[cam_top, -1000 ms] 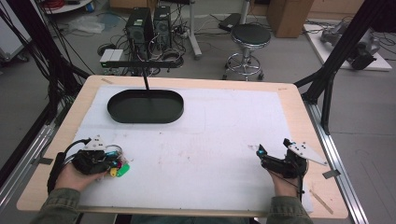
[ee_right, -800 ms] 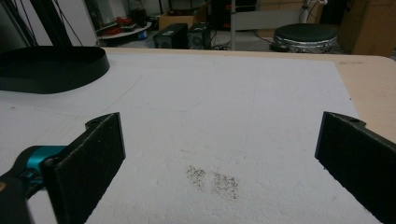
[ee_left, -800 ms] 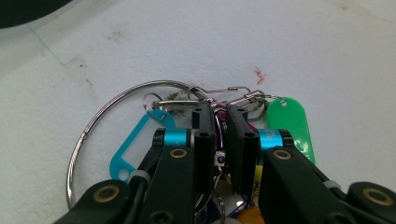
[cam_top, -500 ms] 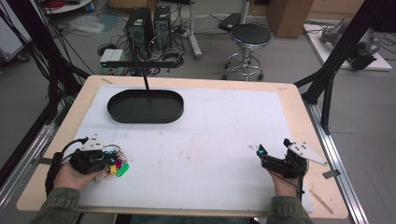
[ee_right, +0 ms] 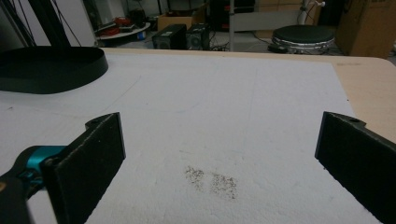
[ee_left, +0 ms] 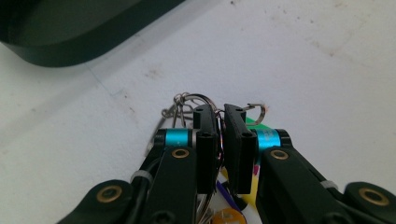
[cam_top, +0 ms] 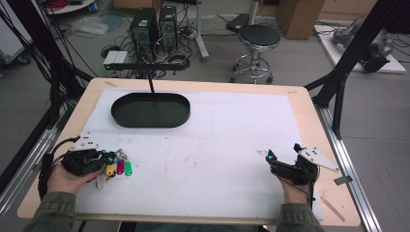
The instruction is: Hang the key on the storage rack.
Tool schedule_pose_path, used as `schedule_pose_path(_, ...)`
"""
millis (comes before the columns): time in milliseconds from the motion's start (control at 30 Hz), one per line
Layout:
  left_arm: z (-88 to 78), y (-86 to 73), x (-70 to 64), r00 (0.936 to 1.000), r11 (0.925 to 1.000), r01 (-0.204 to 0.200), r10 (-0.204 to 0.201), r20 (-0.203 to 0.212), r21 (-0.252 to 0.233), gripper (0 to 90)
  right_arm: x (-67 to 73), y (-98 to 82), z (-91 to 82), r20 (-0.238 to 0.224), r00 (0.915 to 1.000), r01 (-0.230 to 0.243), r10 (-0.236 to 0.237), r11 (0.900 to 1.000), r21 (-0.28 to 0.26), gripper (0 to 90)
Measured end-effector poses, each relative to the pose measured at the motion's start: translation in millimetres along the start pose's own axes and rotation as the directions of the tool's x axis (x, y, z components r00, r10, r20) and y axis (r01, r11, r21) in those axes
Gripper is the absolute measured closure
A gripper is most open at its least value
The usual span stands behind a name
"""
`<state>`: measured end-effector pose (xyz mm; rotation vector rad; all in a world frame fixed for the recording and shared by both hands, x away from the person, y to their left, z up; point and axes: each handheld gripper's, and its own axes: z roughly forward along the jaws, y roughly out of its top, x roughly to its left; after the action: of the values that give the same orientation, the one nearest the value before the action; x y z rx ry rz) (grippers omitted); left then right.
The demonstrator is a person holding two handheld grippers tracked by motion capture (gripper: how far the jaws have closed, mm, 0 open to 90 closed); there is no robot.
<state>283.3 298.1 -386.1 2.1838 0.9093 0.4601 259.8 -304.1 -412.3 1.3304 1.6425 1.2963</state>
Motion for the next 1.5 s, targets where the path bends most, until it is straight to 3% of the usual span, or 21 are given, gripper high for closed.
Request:
schedule_pose_path(467, -14.8, 23.7, 6.5, 0.999, 0.999, -0.043, 0.043, -0.011, 0.014, 84.3, 0.7, 0.0, -1.0, 0.004, 0.9999, -0.01, 0.01, 1.0, 0.002, 0.5)
schedule_pose_path(667, -23.4, 32.0, 16.0, 0.9991, 0.9985, -0.017, 0.019, 0.038, -0.051, 84.3, 0.1, -0.1, -0.8, 0.004, 1.0, -0.007, 0.007, 1.0, 0.0, 0.5)
schedule_pose_path(1067, -38.2, 50.0, 24.8, 0.9979, 0.9965, -0.039, 0.043, 0.049, -0.074, 84.3, 0.9, -0.1, -0.8, 0.001, 1.0, -0.007, 0.007, 1.0, 0.0, 0.5)
schedule_pose_path(1333, -47.9, 71.4, 31.3, 0.9965, 0.9939, -0.052, 0.058, 0.06, -0.098, 84.3, 0.5, -0.1, -0.5, 0.001, 1.0, -0.005, 0.005, 1.0, -0.002, 0.5)
schedule_pose_path(1500, -49.8, 83.4, 35.1, 0.9945, 0.9946, -0.056, 0.064, 0.083, -0.088, 84.3, 0.5, 0.0, -0.4, 0.001, 1.0, -0.007, 0.007, 1.0, -0.001, 0.5)
